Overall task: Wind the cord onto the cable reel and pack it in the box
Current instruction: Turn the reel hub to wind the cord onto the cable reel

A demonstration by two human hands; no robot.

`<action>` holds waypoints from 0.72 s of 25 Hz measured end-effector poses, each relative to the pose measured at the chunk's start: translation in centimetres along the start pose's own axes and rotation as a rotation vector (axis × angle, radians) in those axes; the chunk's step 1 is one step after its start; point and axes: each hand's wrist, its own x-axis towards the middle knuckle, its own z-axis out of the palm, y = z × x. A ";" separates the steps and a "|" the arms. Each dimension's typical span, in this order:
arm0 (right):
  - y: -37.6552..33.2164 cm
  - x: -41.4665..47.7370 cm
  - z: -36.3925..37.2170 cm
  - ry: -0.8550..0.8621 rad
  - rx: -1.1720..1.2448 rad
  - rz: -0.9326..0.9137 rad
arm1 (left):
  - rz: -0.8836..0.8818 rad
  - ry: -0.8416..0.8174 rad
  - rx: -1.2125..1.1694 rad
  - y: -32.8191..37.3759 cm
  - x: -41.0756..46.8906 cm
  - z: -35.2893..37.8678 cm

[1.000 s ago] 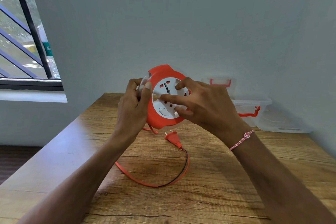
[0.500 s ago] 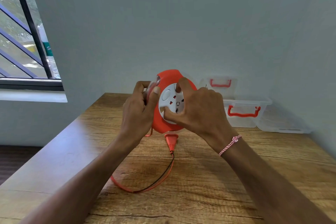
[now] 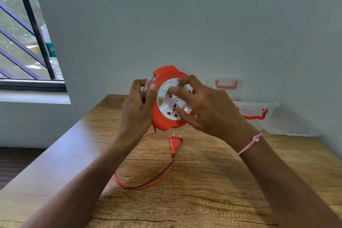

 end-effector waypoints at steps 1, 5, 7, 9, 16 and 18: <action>0.3 -0.1 0.0 -0.048 -0.030 -0.048 | -0.006 0.001 -0.005 -0.1 0.1 -0.1; 0.6 -0.2 -0.1 -0.115 -0.189 -0.110 | -0.025 -0.007 -0.044 -0.5 0.3 -0.2; 0.5 -0.1 -0.4 -0.085 -0.203 -0.109 | -0.024 -0.019 -0.058 -0.4 0.2 -0.1; 0.5 -0.1 -0.6 -0.029 -0.182 -0.121 | -0.008 -0.021 -0.037 -0.3 0.1 0.0; 0.0 -0.3 -0.4 0.053 -0.129 -0.076 | 0.050 -0.008 -0.013 -0.5 0.1 0.2; 0.1 -0.3 -0.4 0.051 -0.133 -0.065 | 0.062 0.002 -0.015 -0.2 0.1 0.2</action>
